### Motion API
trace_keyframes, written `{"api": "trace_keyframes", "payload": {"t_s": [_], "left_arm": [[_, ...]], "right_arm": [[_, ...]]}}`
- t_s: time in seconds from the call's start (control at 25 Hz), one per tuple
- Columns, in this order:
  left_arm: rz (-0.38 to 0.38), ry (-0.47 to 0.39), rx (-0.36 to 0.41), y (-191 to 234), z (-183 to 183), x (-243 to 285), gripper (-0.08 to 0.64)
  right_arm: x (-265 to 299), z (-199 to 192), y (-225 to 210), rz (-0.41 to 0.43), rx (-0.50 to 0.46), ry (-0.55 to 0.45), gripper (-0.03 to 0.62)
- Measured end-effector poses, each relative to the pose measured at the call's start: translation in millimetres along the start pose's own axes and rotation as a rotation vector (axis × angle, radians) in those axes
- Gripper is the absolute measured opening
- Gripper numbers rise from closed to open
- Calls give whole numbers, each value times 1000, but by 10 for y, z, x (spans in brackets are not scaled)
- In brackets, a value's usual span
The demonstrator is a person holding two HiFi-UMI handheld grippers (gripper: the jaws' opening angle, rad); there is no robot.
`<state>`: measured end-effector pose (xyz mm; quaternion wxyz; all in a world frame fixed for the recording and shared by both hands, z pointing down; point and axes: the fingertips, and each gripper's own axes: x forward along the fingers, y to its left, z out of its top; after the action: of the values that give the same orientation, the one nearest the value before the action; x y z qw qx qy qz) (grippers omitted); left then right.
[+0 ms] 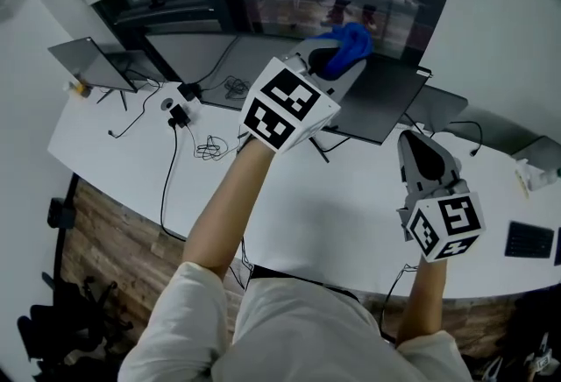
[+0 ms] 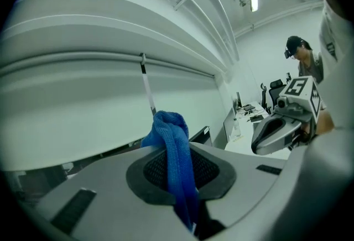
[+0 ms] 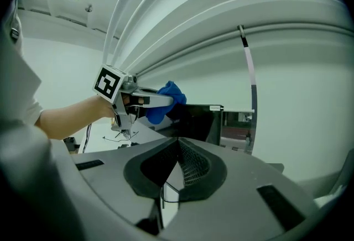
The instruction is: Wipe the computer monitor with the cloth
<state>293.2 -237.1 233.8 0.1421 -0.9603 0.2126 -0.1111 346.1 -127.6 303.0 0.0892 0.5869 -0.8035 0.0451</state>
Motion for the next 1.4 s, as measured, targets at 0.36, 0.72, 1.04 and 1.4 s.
{"api": "trace_keyframes", "payload": {"t_s": [0.36, 0.72, 1.04, 1.4], "left_arm": [[-109, -158, -201, -773, 460, 738, 55], [-47, -166, -285, -1092, 260, 987, 55], [55, -113, -299, -1174, -163, 1084, 55], [53, -31, -451, -1305, -880, 1285, 54]], "right_arm": [[-468, -330, -477, -75, 44, 26, 14], [-681, -492, -694, -127, 62, 39, 12], [-686, -610, -715, -125, 67, 51, 14], [-686, -891, -691, -164, 120, 112, 14]]}}
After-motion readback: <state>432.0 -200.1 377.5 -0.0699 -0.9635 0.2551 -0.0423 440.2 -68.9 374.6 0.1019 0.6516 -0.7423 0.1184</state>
